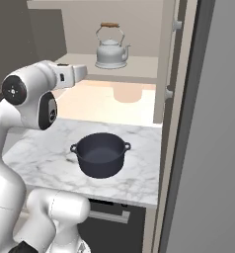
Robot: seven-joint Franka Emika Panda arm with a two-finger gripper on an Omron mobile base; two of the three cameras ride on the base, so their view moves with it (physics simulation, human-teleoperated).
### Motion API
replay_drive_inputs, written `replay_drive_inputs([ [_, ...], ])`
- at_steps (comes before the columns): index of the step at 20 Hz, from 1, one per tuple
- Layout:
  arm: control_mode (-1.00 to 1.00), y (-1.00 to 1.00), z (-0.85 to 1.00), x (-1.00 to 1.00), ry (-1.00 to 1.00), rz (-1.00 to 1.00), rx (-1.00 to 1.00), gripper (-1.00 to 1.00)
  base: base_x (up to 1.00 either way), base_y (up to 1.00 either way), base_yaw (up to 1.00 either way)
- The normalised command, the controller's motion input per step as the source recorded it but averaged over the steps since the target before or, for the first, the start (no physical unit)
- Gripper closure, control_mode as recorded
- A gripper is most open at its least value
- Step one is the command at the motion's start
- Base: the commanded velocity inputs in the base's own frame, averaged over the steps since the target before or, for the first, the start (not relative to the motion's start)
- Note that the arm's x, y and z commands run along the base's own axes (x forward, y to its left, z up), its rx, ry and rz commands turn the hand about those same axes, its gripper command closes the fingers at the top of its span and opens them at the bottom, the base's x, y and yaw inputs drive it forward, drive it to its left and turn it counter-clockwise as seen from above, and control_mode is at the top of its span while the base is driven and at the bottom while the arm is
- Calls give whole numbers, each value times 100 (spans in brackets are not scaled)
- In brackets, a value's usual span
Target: Pick the kettle from the cabinet and place it on a stove burner. Then pick the pot from the counter and place it on another stove burner. Finally, turn both burners on.
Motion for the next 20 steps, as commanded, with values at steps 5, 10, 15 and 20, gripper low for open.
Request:
replay_drive_inputs([
  [5, -100, 0, 12, 12, 0, 0, 0, -100, 0, 0, 0],
  [10, -100, 0, 10, 23, 0, 0, 0, -100, 0, 0, 0],
  [15, -100, 0, 5, 29, 0, 0, 0, -100, 0, 0, 0],
  [20, -100, 0, 6, 32, 0, -1, 0, -100, 0, 0, 0],
])
